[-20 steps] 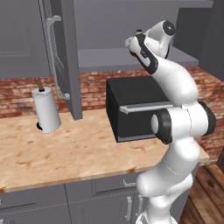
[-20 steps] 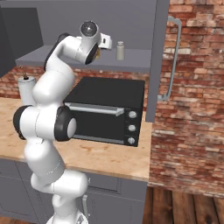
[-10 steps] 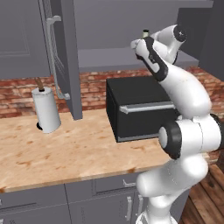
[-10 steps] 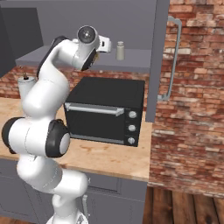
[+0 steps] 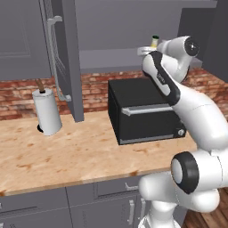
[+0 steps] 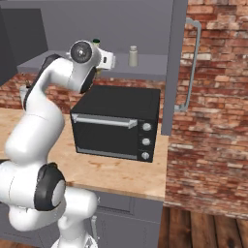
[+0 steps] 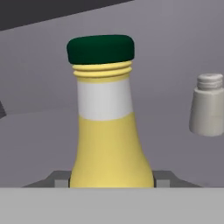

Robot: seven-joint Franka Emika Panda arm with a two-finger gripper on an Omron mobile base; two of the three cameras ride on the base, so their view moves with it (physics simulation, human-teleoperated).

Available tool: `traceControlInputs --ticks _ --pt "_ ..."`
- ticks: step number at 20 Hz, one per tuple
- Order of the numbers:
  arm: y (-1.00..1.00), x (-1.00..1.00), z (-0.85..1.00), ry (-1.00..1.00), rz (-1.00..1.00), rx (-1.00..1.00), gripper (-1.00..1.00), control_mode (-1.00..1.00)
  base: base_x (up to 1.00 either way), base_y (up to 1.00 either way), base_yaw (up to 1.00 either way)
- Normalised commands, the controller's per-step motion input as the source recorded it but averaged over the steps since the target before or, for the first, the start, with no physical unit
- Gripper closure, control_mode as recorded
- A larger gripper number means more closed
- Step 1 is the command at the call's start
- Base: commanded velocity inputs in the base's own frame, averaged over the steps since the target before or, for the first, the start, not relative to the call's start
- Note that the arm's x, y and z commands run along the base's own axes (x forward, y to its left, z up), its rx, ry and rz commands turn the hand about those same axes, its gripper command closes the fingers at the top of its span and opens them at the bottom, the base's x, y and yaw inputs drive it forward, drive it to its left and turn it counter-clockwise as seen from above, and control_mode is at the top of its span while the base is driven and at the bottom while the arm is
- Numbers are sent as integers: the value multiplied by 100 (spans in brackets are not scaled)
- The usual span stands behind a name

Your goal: Move the mustard and shaker from the cabinet to the dining counter.

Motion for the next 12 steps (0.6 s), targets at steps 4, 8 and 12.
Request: traceControlInputs --ticks 4,8,12 --pt "9 -75 10 0 -6 3 100 -100 0 0 0" --pt "8 -75 6 0 -1 0 100 -100 0 0 0" --pt "10 -71 5 0 0 0 100 -100 0 0 0"
